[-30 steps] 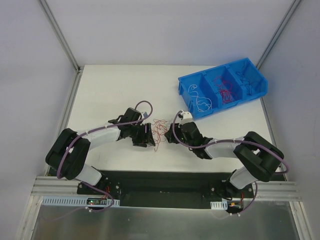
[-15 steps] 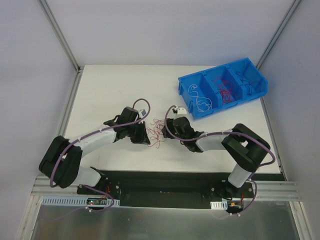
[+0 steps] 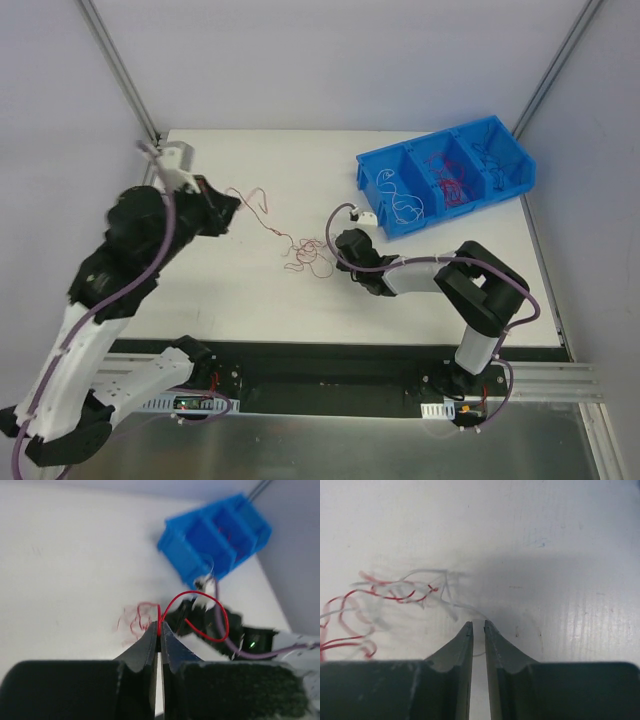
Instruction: Untangle the cables
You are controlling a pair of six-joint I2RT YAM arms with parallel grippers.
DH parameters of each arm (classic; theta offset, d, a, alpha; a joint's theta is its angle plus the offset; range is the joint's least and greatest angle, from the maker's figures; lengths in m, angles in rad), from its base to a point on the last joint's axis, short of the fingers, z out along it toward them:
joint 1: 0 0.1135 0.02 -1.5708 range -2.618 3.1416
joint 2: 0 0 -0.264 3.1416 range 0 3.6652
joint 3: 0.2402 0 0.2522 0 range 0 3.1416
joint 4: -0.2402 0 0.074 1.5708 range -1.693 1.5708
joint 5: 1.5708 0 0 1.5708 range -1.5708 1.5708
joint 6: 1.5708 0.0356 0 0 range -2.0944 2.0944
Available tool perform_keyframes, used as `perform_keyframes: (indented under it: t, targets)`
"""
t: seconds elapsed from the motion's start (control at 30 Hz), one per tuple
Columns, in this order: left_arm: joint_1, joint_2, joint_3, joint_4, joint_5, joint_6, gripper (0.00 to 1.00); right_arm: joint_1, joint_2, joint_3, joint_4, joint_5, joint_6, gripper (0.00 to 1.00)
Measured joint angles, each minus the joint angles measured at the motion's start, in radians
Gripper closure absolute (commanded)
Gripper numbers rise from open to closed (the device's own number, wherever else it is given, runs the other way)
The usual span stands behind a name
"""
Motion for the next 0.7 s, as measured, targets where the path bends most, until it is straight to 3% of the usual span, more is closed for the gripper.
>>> perform_keyframes:
  t: [0.2, 0.47, 0.57, 0.7]
  targets:
    - [0.0, -0.028, 0.383, 0.01, -0.114, 0.094, 1.0, -0.004, 0.0, 0.01, -0.031, 0.023, 0.036, 0.85]
    - [0.0, 0.142, 0.785, 0.013, -0.121, 0.229, 1.0, -0.035, 0.0, 0.016, -0.058, 0.056, 0.084, 0.9]
    - [0.0, 0.188, 0.863, 0.015, -0.139, 0.261, 1.0, -0.056, 0.001, 0.021, -0.067, 0.06, 0.093, 0.88]
    - [0.0, 0.192, 0.839, 0.014, -0.14, 0.278, 1.0, -0.073, 0.028, 0.077, -0.109, 0.054, 0.04, 0.89]
